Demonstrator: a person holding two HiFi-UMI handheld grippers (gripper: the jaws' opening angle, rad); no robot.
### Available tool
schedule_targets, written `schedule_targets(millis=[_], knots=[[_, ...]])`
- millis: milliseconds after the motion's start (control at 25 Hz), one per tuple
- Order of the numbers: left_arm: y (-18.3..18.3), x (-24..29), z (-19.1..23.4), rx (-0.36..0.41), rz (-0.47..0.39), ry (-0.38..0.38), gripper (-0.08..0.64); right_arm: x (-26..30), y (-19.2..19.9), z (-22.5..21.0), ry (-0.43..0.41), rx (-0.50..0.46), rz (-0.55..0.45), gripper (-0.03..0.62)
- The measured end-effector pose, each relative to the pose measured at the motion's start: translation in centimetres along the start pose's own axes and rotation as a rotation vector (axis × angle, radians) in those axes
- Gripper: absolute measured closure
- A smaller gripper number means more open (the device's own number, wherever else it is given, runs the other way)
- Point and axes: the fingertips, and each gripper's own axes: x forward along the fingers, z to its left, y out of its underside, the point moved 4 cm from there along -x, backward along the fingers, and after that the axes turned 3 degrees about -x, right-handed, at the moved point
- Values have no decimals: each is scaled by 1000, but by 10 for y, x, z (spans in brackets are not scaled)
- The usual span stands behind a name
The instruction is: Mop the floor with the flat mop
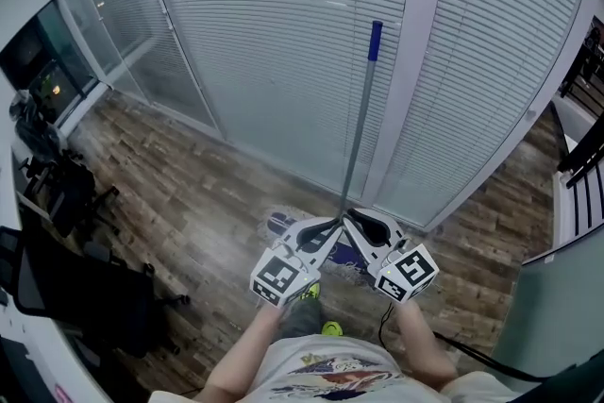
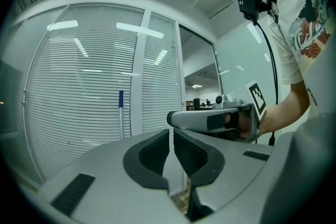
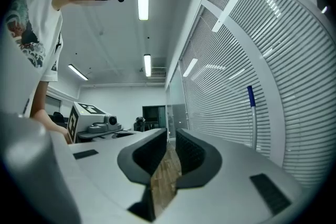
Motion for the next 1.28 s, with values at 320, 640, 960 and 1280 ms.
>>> schedule_targets(millis=[320,640,960,1280], knots=[[-7,70,65,21,-3,92,546,59,-9,-71,90,-56,8,552],[-24,141,151,58,-26,123,545,97,-15,-170,241,-79,34,505],[-16,200,223,59,-22,154,487,134,3,-243,348,-75,61,495],[6,262,274,69,14,193,392,172,22,-306,421,-70,85,485]])
